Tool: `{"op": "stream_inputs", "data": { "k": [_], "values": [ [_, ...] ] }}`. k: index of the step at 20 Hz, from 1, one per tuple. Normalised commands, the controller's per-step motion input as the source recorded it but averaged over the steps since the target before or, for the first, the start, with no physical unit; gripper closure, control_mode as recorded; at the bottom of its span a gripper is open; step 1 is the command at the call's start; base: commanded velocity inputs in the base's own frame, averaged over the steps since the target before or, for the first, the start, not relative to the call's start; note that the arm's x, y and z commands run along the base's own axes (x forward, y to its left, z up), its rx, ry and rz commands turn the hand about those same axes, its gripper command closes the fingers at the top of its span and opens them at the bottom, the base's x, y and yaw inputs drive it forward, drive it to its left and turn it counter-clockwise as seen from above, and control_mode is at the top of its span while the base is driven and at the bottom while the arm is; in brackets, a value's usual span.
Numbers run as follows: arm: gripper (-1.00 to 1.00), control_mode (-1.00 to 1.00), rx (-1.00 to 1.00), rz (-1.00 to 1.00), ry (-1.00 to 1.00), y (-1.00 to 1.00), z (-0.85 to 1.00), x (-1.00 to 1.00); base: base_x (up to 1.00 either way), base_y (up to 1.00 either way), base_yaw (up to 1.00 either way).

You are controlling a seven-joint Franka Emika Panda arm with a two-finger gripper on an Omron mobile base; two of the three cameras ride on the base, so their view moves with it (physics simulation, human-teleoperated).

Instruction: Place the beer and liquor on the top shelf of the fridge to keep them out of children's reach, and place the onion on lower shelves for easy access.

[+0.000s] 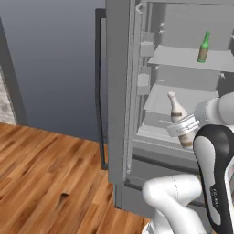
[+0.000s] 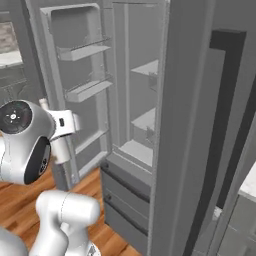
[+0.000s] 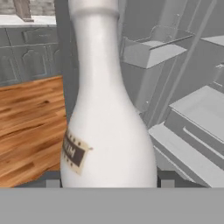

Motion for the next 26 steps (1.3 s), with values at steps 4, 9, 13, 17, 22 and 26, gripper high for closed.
{"op": "stream_inputs", "data": {
  "k": [4,9,13,17,22,26],
  "values": [
    [1.00,1.00,0.00,0.00,0.00,0.00,0.00,0.00,0.03,-0.01,-0.10],
    [1.00,1.00,0.00,0.00,0.00,0.00,0.00,0.00,0.09,0.15,-0.33],
    [1.00,1.00,0.00,0.00,0.00,0.00,0.00,0.00,0.24,0.39,-0.51],
    [1.00,1.00,0.00,0.00,0.00,0.00,0.00,0.00,0.30,0.43,-0.57],
    [1.00,1.00,0.00,0.00,0.00,0.00,0.00,0.00,0.29,0.44,-0.51],
    [1.00,1.00,0.00,0.00,0.00,0.00,0.00,0.00,0.34,0.16,-0.32]
  ]
}}
